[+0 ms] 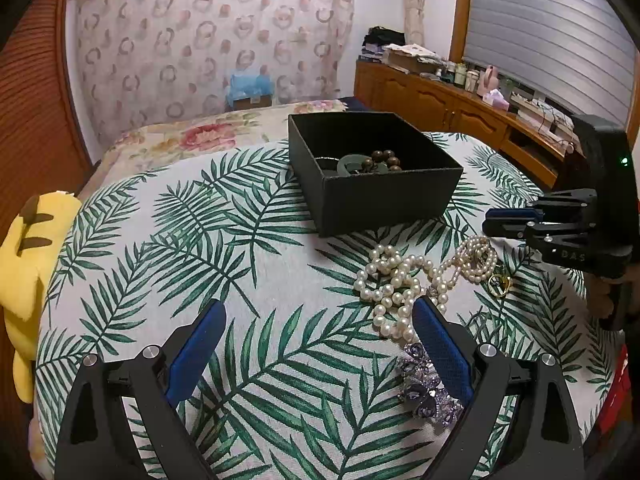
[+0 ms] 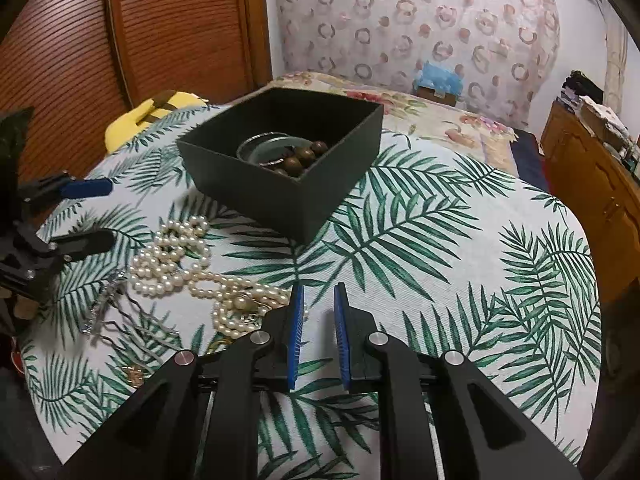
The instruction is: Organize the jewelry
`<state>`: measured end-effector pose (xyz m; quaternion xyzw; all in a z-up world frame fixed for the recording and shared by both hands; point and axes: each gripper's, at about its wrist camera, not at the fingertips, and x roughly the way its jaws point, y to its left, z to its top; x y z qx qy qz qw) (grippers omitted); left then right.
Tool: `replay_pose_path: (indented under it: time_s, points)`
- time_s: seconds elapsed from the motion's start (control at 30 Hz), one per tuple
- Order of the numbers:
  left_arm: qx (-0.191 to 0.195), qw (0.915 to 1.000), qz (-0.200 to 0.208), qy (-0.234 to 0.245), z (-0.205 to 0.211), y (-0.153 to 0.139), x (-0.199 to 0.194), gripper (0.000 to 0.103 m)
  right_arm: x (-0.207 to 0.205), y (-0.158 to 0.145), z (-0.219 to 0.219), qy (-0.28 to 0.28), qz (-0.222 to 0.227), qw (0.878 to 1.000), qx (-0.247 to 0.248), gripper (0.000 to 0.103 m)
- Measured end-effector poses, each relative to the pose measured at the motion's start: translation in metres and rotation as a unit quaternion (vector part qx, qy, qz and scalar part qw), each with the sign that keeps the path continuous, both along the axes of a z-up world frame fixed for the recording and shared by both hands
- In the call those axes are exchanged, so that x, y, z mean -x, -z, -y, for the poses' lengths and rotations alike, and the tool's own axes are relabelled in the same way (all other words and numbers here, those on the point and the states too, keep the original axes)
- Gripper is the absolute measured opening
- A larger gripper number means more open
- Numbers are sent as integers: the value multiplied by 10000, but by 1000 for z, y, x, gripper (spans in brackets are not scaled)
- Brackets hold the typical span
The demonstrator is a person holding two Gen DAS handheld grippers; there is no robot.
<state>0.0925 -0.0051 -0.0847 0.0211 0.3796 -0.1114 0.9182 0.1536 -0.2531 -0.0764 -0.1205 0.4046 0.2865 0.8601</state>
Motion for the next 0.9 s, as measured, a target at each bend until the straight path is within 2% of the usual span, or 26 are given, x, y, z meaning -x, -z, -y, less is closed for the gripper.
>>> replay_pose_path:
  time_s: [0.3, 0.47, 0.67, 0.9]
  points:
    - [5, 10000, -10, 25, 3, 3, 2, 91, -2, 4, -5, -28, -65, 9997, 237, 17]
    - [2, 10000, -2, 38, 4, 3, 0, 91, -12, 4, -3, 23, -278, 9996, 55, 19]
    - [50, 10000, -45, -2, 1, 5, -2, 91, -3, 7, -4, -50, -269, 9996, 111, 19]
    - [65, 10000, -44, -11, -1, 6, -2, 91, -3, 6, -7, -147, -211, 9980, 569, 18]
